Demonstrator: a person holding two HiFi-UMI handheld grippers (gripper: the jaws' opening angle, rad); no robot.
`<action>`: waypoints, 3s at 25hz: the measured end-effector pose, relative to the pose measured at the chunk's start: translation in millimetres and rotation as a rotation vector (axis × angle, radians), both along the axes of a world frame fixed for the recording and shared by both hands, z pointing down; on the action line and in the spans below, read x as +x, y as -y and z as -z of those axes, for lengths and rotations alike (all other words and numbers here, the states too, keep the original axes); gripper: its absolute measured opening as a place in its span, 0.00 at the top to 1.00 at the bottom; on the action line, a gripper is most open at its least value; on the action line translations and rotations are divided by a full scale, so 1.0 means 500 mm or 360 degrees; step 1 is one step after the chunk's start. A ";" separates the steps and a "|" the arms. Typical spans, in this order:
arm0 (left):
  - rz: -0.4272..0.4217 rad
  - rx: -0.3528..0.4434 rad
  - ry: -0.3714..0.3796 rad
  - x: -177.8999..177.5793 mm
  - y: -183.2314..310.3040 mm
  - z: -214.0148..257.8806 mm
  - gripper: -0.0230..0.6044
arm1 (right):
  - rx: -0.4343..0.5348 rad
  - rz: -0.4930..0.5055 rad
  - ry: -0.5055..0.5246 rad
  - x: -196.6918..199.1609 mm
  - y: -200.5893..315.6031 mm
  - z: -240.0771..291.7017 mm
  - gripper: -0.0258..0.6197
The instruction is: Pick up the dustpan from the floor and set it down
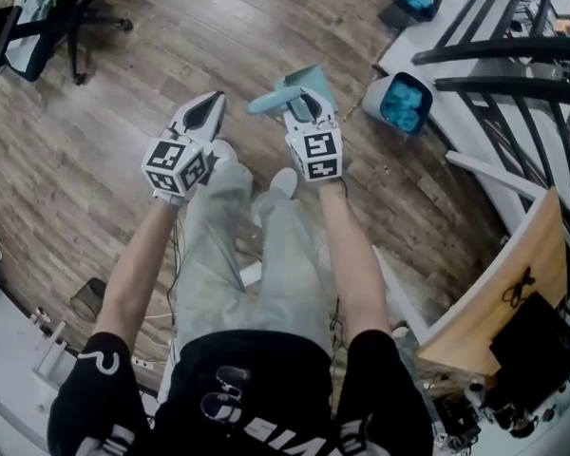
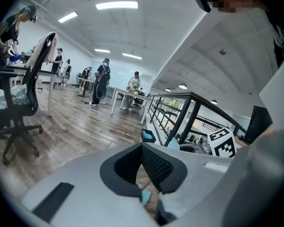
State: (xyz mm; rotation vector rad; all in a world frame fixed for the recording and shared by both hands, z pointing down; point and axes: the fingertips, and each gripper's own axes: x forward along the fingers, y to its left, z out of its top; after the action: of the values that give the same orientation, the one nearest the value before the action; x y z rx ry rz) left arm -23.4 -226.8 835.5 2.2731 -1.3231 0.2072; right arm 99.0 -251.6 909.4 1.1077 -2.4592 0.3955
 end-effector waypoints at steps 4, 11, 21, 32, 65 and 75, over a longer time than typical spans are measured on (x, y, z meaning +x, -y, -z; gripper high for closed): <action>-0.0004 0.0010 0.0014 -0.004 0.005 0.010 0.97 | 0.0015 0.0003 -0.0016 0.002 0.002 0.004 0.82; -0.0009 0.0044 0.0016 -0.011 0.016 0.056 0.97 | 0.0022 -0.0039 0.0026 0.027 0.006 0.046 0.83; 0.0013 0.0067 0.0025 -0.043 0.036 0.229 0.97 | 0.0094 -0.0093 0.0107 0.016 0.035 0.274 0.83; 0.0038 0.0222 0.0036 -0.138 0.100 0.544 0.97 | 0.0267 -0.0165 0.0123 -0.026 0.104 0.669 0.83; -0.0037 0.0383 0.0025 -0.272 0.270 0.746 0.97 | 0.0540 -0.0261 0.0021 -0.080 0.295 0.912 0.83; 0.0060 0.0331 0.0081 -0.291 0.414 0.682 0.97 | 0.0421 -0.0196 0.0020 -0.105 0.447 0.789 0.83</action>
State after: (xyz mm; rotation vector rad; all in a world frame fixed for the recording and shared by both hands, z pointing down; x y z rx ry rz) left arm -168.9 -433.7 494.7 2.4253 -1.4729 0.1197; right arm 46.6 -475.0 515.1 1.3709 -2.5138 0.1136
